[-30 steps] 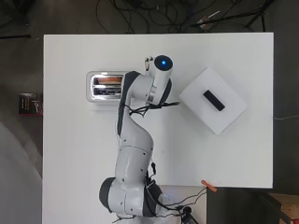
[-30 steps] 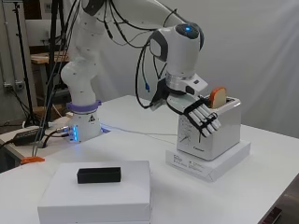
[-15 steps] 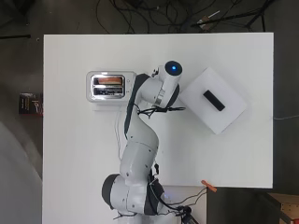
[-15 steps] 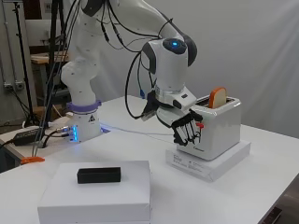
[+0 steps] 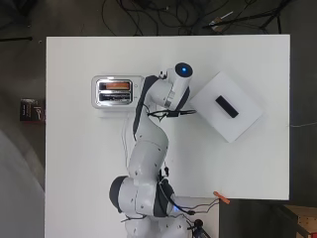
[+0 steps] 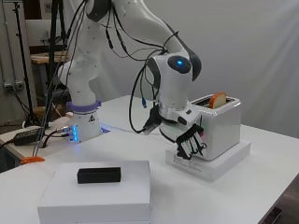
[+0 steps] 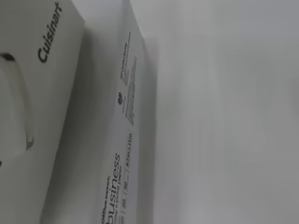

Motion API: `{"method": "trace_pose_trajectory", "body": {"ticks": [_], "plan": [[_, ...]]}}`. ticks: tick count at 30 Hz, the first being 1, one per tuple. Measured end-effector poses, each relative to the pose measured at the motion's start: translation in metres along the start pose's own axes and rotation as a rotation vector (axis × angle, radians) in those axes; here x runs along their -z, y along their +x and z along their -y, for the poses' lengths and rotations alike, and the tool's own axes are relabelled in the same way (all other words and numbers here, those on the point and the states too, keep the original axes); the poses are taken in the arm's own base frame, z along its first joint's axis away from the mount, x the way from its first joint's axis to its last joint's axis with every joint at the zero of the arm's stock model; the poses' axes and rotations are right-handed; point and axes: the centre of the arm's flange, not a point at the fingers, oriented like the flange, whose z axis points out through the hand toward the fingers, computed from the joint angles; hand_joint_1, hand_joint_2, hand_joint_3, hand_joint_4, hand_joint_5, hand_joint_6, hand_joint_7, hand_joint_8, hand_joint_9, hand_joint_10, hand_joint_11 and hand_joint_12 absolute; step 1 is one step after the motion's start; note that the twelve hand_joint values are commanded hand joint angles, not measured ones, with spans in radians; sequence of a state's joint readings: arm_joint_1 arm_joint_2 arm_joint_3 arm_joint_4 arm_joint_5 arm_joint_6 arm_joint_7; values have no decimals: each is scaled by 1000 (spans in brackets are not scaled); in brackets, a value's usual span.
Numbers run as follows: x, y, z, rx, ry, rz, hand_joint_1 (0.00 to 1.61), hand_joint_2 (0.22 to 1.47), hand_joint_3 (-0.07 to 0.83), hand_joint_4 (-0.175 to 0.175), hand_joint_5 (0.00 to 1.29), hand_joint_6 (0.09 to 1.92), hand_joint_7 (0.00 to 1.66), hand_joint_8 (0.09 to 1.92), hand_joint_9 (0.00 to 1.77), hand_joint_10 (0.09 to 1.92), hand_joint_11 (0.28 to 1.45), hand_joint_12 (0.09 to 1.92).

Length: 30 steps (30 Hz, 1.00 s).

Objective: Teleoperate dual arm-hand system to toast a bread

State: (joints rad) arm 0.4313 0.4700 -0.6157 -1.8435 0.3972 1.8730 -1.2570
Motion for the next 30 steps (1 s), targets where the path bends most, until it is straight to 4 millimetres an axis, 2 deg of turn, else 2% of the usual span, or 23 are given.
{"method": "trace_pose_trajectory", "body": {"ticks": [4,9,11,13,14,15,16,17,18,19,20,21,24,25,26,27,28,30], "plan": [[-26,-4,-3,7,49,27,249,1072,0,76,822,87,960,1920,1124,1920,858,1920],[-38,-9,-5,11,67,38,274,1075,1,76,848,87,972,1920,1156,1920,883,1920],[-36,-7,-5,7,64,46,129,1104,10,90,881,87,968,1920,1148,1920,859,1920],[-27,-4,-1,-13,45,42,35,1125,8,134,998,87,974,1920,1137,1920,800,1920],[-19,-1,3,-19,28,34,16,1126,5,153,1048,91,1014,1920,1195,1920,831,1920],[-6,0,8,-25,5,22,7,1117,1,116,937,87,950,1591,1118,1920,771,1880],[11,0,14,-30,-22,3,3,1106,0,83,822,87,860,1044,978,1739,665,1706],[28,2,20,-26,-51,-15,1,1094,-1,63,731,87,757,598,864,1333,604,1328],[43,6,27,-15,-83,-26,0,1077,-2,46,631,87,643,313,749,841,569,857],[58,11,34,-4,-119,-21,0,1058,-2,32,529,87,517,155,590,464,526,488],[66,14,41,-1,-148,-2,0,1045,-3,22,448,87,396,87,457,237,486,262],[73,15,46,-5,-174,18,0,1043,-1,16,391,87,312,87,375,115,457,136],[103,19,71,6,-248,54,0,1052,5,-8,316,87,230,87,307,87,425,87],[115,20,82,24,-262,46,0,1062,6,-21,325,87,289,87,493,87,478,87],[126,21,95,46,-272,34,0,1089,3,-31,370,87,522,87,723,327,614,98],[136,21,108,69,-281,21,0,1103,0,-37,387,87,575,87,825,432,667,92],[144,20,121,86,-292,11,0,1105,-2,-36,377,87,492,87,793,331,622,87],[163,13,151,116,-320,-19,0,1098,-5,-29,328,87,305,87,411,104,454,87]]}}
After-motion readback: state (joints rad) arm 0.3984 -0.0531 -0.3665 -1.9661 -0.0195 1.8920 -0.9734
